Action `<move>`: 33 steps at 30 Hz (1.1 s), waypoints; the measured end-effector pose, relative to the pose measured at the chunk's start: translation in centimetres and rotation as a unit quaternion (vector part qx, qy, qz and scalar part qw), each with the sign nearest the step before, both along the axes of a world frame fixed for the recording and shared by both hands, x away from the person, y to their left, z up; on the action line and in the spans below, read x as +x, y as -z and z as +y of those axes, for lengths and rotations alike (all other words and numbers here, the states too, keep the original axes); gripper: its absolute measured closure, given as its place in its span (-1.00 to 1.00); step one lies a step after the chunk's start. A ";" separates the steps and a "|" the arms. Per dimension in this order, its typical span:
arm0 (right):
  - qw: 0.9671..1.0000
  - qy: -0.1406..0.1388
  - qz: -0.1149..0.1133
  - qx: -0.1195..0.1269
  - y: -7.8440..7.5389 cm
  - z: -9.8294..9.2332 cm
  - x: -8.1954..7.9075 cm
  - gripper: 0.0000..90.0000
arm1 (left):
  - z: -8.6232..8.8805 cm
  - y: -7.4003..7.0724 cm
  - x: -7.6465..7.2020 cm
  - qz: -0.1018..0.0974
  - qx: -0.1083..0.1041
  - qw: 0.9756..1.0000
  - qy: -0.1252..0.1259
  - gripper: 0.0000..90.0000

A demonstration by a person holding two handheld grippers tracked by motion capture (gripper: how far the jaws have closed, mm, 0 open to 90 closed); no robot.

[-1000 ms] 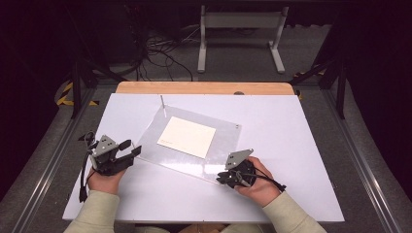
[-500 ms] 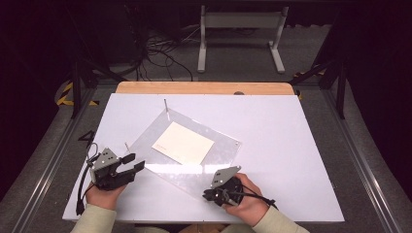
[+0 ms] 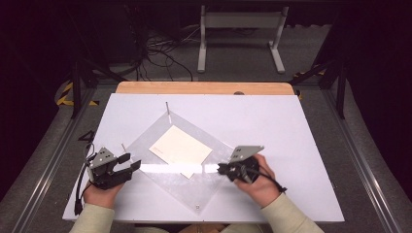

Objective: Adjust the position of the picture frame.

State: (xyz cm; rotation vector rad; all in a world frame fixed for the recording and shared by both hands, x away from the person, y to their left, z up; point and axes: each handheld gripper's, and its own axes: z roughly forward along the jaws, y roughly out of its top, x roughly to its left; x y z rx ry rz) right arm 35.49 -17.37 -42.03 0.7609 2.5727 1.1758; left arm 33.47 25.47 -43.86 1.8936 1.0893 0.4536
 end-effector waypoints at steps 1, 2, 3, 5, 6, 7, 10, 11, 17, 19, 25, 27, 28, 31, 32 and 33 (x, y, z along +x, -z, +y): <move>0.999 0.031 0.009 -0.009 0.0 -1.1 1.1 0.79 | 0.2 0.0 0.0 0.001 0.000 1.000 -0.007 0.00; 0.998 0.052 0.013 -0.013 0.1 -1.8 1.9 0.78 | 0.3 0.0 0.1 -0.001 0.001 1.000 -0.012 -0.03; 0.998 0.064 0.014 -0.014 0.2 -2.2 2.4 0.76 | 0.4 0.0 0.1 0.000 0.002 1.000 -0.019 -0.05; 0.996 0.084 0.017 -0.004 0.3 -2.9 3.4 0.73 | 0.7 0.0 0.2 -0.001 0.005 1.000 -0.029 -0.10; 0.996 0.092 0.020 -0.003 0.5 -3.1 3.9 0.73 | 0.8 0.0 0.3 -0.002 0.005 0.999 -0.035 -0.12; 0.995 0.098 0.019 -0.008 0.7 -3.2 4.3 0.72 | 1.0 0.1 0.4 -0.003 0.008 0.999 -0.041 -0.14; 0.993 0.113 0.013 -0.034 1.5 -3.2 5.3 0.72 | 1.4 0.1 0.5 -0.005 0.012 0.999 -0.051 -0.19; 0.993 0.112 0.013 -0.040 1.6 -3.2 5.5 0.73 | 1.4 0.1 0.5 -0.005 0.012 0.999 -0.051 -0.20; 0.993 0.098 0.011 -0.059 1.9 -2.6 6.0 0.89 | 2.4 0.4 1.0 0.003 0.013 0.997 -0.070 -0.27; 0.993 0.097 0.011 -0.061 1.9 -2.5 5.9 0.89 | 2.7 0.6 1.2 0.003 0.012 0.997 -0.074 -0.28; 0.993 0.086 0.032 -0.075 1.6 -2.6 5.0 0.89 | 3.1 0.8 2.2 0.009 0.016 0.995 -0.096 -0.30; 0.993 0.082 0.036 -0.079 1.5 -2.6 4.6 0.89 | 3.2 0.8 2.4 0.009 0.017 0.995 -0.097 -0.29; 0.993 0.078 0.036 -0.081 1.5 -2.6 4.1 0.88 | 3.2 0.7 2.6 0.012 0.015 0.995 -0.098 -0.28; 0.994 0.074 0.044 -0.065 1.7 -3.0 3.2 0.88 | 2.6 0.8 3.8 0.015 0.023 0.995 -0.092 -0.18; 0.994 0.074 0.044 -0.065 1.7 -3.0 3.2 0.88 | 2.6 0.8 3.8 0.015 0.023 0.995 -0.092 -0.12; 0.994 0.076 0.045 -0.061 1.8 -3.1 3.3 0.88 | 2.3 0.9 4.1 0.020 0.026 0.996 -0.089 -0.12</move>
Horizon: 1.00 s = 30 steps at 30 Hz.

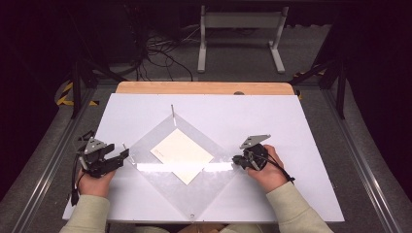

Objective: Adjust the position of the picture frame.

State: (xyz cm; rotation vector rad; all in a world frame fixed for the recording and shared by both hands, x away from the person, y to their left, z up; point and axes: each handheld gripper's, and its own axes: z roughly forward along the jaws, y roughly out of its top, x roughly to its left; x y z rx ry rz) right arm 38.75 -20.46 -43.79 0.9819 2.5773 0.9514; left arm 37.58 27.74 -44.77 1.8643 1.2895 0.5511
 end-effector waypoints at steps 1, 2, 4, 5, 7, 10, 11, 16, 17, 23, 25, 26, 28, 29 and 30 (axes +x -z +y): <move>1.000 0.003 0.004 0.004 0.0 0.0 0.0 0.88 | -0.4 0.1 0.3 0.004 0.010 1.000 0.005 0.00; 1.000 0.003 0.003 0.005 0.1 -0.1 0.0 0.88 | -0.8 0.1 0.5 0.003 0.020 1.000 0.007 0.24; 1.000 0.003 0.000 0.005 0.1 -0.1 -0.1 0.87 | -1.3 -0.2 0.9 0.000 0.044 0.999 0.006 0.88; 1.000 0.003 0.000 0.005 0.1 -0.1 -0.1 0.87 | -1.3 -0.2 0.9 0.000 0.044 0.999 0.006 0.88; 1.000 0.000 -0.001 0.007 0.2 -0.1 -0.1 0.87 | -1.4 -0.5 1.3 -0.002 0.043 0.999 0.006 0.89; 1.000 0.001 0.001 0.004 0.1 -0.2 -0.3 0.87 | -2.2 -1.0 2.4 -0.008 0.050 0.999 -0.004 0.89; 1.000 -0.001 0.003 0.001 0.1 -0.2 -0.4 0.87 | -2.4 -1.3 2.8 -0.010 0.048 0.999 -0.006 0.89; 1.000 -0.011 0.024 -0.002 -0.1 -0.9 -1.7 0.88 | -4.6 -2.6 5.6 -0.028 0.058 0.998 -0.003 0.89; 1.000 -0.011 0.024 -0.002 -0.1 -0.9 -1.7 0.88 | -5.1 -2.8 6.1 -0.032 0.057 0.998 -0.002 0.89; 0.999 -0.022 0.032 -0.004 -0.2 -1.6 -3.7 0.88 | -8.2 -3.3 8.9 -0.049 0.055 0.997 0.008 0.88; 0.999 -0.025 0.034 -0.006 -0.2 -1.7 -4.2 0.88 | -8.9 -3.3 9.7 -0.043 0.056 0.997 0.014 0.88; 0.999 -0.026 0.036 -0.007 -0.2 -1.7 -4.5 0.88 | -9.8 -3.1 10.4 -0.045 0.059 0.997 0.017 0.88; 0.999 -0.033 0.041 -0.008 -0.3 -1.8 -5.3 0.88 | -10.7 -2.8 11.2 -0.036 0.065 0.997 0.024 0.88; 0.999 -0.033 0.041 -0.008 -0.3 -1.8 -5.3 0.88 | -10.7 -2.8 11.2 -0.036 0.065 0.997 0.024 0.89; 0.998 -0.038 0.047 -0.007 -0.3 -1.9 -5.9 0.88 | -11.3 -2.7 11.5 -0.031 0.067 0.997 0.027 0.89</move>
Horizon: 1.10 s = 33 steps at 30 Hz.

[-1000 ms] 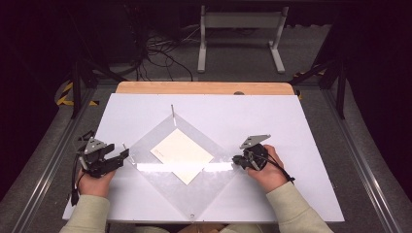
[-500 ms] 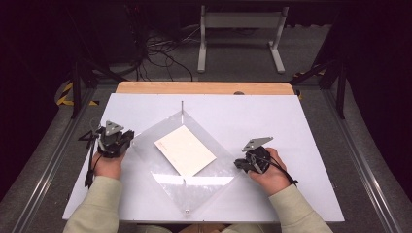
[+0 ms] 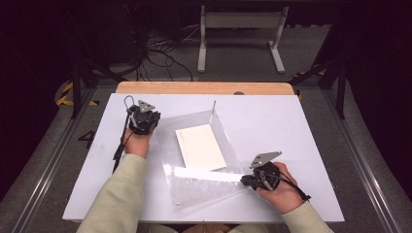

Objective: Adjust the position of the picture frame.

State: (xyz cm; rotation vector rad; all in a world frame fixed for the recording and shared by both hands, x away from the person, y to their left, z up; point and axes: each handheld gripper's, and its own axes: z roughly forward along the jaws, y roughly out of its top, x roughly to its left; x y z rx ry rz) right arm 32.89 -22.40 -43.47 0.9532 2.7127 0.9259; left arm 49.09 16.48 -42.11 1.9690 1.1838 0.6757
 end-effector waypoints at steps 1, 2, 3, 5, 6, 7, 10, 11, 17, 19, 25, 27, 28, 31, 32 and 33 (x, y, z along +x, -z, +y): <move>1.000 -0.002 0.005 0.001 0.0 -0.1 -0.3 0.88 | -0.9 0.4 0.5 0.000 -0.005 1.000 0.008 0.89; 1.000 -0.005 0.008 0.001 0.0 -0.1 -0.6 0.88 | -1.2 0.6 0.6 0.002 -0.008 1.000 0.011 0.89; 1.000 -0.006 0.011 0.002 0.0 -0.2 -0.9 0.88 | -1.7 0.8 0.9 0.009 -0.006 1.000 0.013 0.89; 1.000 -0.008 0.016 0.005 0.0 -0.3 -1.2 0.88 | -2.1 1.1 1.1 0.016 -0.003 1.000 0.013 0.89; 1.000 -0.011 0.025 0.009 0.0 -0.5 -1.6 0.88 | -2.4 1.7 1.4 0.030 -0.013 0.999 0.018 0.88; 1.000 -0.011 0.025 0.009 0.0 -0.5 -1.6 0.88 | -2.4 1.7 1.4 0.030 -0.013 0.999 0.018 0.88; 0.999 -0.015 0.032 0.028 0.0 -0.8 -1.5 0.92 | -2.0 1.6 1.0 0.023 -0.032 0.999 0.023 0.63; 0.999 -0.015 0.032 0.028 0.0 -0.8 -1.5 0.92 | -2.0 1.6 1.0 0.023 -0.032 0.999 0.023 0.49; 0.998 0.012 -0.012 0.054 -0.7 -2.1 -1.0 0.90 | 0.0 0.8 -2.6 0.000 -0.064 0.997 0.046 0.36; 0.999 0.008 -0.006 0.051 -0.6 -2.2 -1.1 0.86 | 0.8 0.8 -4.7 -0.002 -0.076 0.995 0.065 0.34; 0.999 -0.022 0.014 0.038 -0.1 -1.7 -1.9 0.78 | 2.2 0.6 -9.6 -0.004 -0.086 0.989 0.122 0.32; 0.999 -0.028 0.020 0.019 0.1 -1.4 -2.1 0.83 | 2.4 0.3 -10.7 -0.006 -0.092 0.986 0.137 0.31; 0.999 -0.026 0.013 0.019 0.1 -1.4 -2.2 0.84 | 2.4 0.2 -11.1 -0.007 -0.092 0.985 0.144 0.31; 0.999 -0.028 0.009 0.011 0.1 -1.3 -2.4 0.84 | 2.5 0.4 -12.0 -0.002 -0.089 0.983 0.160 0.30; 1.000 -0.029 0.007 0.007 0.0 -1.2 -2.5 0.84 | 2.6 0.5 -12.3 0.001 -0.086 0.983 0.162 0.31; 0.999 -0.033 0.007 0.005 0.0 -1.0 -2.6 0.84 | 2.7 0.6 -12.7 0.004 -0.089 0.982 0.166 0.31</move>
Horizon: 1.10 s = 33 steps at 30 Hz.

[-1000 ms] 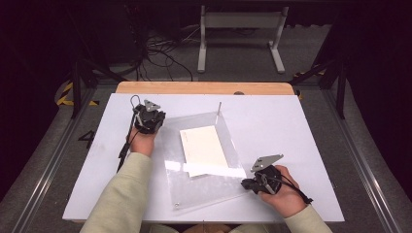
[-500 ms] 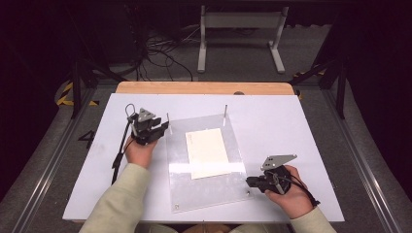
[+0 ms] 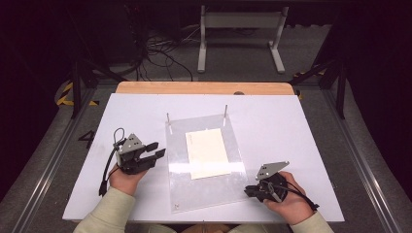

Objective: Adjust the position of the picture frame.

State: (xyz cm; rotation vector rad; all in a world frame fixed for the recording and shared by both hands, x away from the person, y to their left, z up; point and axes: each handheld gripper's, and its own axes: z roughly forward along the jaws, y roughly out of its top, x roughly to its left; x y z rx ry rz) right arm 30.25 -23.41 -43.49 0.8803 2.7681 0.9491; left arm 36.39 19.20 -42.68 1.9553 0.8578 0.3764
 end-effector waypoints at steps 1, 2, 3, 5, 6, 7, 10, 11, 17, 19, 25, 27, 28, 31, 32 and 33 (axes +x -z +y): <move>1.000 -0.009 0.003 0.000 0.0 0.3 -0.3 0.84 | 0.1 0.0 -0.2 0.001 0.001 1.000 0.003 0.31; 1.000 -0.017 0.003 0.000 0.0 0.5 -0.5 0.84 | 0.2 0.1 -0.5 0.004 -0.001 1.000 0.006 0.30; 1.000 -0.025 0.003 -0.003 0.0 0.7 -0.8 0.84 | 0.4 0.2 -0.9 0.007 -0.001 1.000 0.010 0.30; 0.999 -0.038 0.002 -0.009 -0.1 1.2 -1.5 0.84 | 0.7 0.3 -1.4 0.009 0.002 1.000 0.014 0.30; 0.999 -0.044 0.003 -0.010 -0.1 1.5 -1.7 0.84 | 0.9 0.4 -1.6 0.011 0.001 1.000 0.014 0.30; 0.999 -0.050 0.004 -0.011 -0.1 1.7 -1.9 0.84 | 1.1 0.5 -1.9 0.013 0.001 1.000 0.013 0.30; 0.998 -0.064 0.007 -0.012 -0.1 2.4 -2.6 0.84 | 1.8 0.6 -2.4 0.014 0.002 1.000 0.014 0.30; 0.998 -0.067 0.008 -0.012 -0.1 2.5 -2.7 0.84 | 2.0 0.6 -2.5 0.016 0.000 1.000 0.013 0.30; 0.997 -0.078 0.015 -0.006 0.0 3.0 -3.1 0.84 | 2.6 1.0 -2.6 0.027 -0.001 1.000 0.011 0.30; 0.997 -0.079 0.016 -0.005 0.0 3.1 -3.2 0.84 | 2.4 1.0 -2.6 0.027 0.001 1.000 0.014 0.30; 0.996 -0.080 0.025 0.003 0.1 3.2 -3.4 0.84 | 2.2 1.1 -2.5 0.028 0.004 0.999 0.018 0.30; 0.996 -0.082 0.027 0.004 0.1 3.1 -3.3 0.84 | 2.1 1.1 -2.5 0.028 0.005 0.999 0.019 0.29; 0.996 -0.083 0.028 0.005 0.1 3.1 -3.3 0.84 | 2.1 1.1 -2.5 0.028 0.004 0.999 0.020 0.28; 0.996 -0.075 0.013 0.046 -0.5 2.6 -3.0 0.54 | 2.0 1.1 -2.6 0.028 0.005 0.999 0.026 0.24; 0.995 -0.068 -0.009 0.071 -0.9 2.4 -2.8 0.48 | 2.0 1.1 -2.6 0.028 0.005 0.999 0.026 0.23; 0.995 -0.068 -0.009 0.071 -0.9 2.4 -2.8 0.48 | 1.9 1.1 -2.5 0.025 0.008 0.999 0.027 0.23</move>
